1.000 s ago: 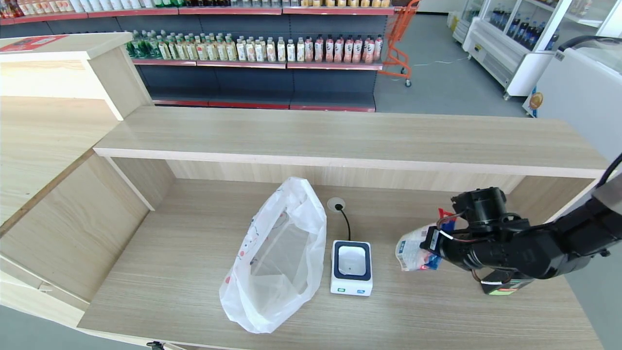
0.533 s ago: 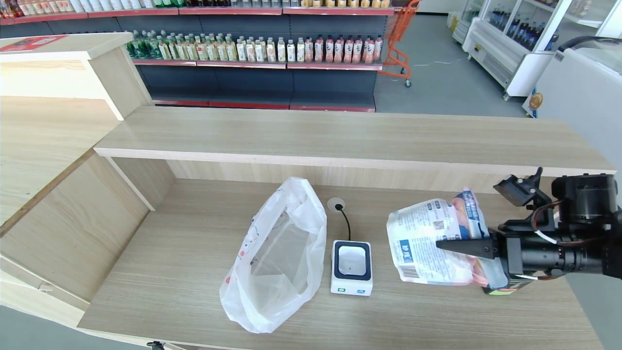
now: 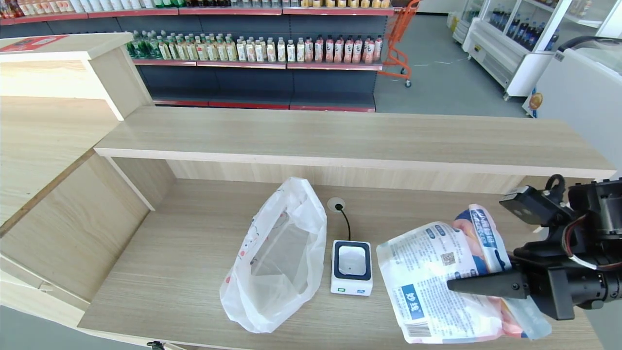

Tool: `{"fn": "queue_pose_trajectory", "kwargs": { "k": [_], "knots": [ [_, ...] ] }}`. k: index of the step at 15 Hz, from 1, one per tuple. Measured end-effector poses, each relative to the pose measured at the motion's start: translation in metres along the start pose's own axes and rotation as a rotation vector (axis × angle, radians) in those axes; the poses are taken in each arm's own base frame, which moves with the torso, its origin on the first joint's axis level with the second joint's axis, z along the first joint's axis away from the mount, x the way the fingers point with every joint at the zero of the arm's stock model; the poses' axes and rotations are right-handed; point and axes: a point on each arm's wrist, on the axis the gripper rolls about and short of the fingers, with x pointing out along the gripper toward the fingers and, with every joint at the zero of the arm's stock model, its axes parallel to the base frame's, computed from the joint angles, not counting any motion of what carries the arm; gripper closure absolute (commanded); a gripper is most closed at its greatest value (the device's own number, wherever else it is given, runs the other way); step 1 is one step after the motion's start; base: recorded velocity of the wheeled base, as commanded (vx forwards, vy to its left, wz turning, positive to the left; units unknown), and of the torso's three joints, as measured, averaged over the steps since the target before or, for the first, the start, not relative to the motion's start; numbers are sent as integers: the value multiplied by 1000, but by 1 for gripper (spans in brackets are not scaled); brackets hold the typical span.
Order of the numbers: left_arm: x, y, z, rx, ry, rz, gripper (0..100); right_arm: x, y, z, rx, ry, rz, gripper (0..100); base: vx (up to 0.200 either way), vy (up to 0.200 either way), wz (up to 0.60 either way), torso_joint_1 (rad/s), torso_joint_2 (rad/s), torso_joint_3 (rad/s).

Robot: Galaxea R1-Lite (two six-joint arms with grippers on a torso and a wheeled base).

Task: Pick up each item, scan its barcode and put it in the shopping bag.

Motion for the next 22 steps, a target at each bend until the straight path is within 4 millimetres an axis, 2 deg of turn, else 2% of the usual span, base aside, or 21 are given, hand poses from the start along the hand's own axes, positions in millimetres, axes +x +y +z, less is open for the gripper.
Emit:
{"fn": "queue_pose_trajectory", "kwargs": {
  "k": [3, 7, 11, 22],
  "knots": [
    [0, 0, 0, 0, 0, 0, 0, 3, 9, -1, 94, 19, 23, 100, 0, 0, 0, 0, 0, 0],
    [0, 0, 0, 0, 0, -1, 0, 9, 17, -2, 102, 42, 50, 100, 0, 0, 0, 0, 0, 0],
    [0, 0, 0, 0, 0, 0, 0, 14, 20, -7, 121, 71, 66, 100, 0, 0, 0, 0, 0, 0],
    [0, 0, 0, 0, 0, 0, 0, 15, 22, -7, 103, 71, 39, 100, 0, 0, 0, 0, 0, 0]
  ]
}}
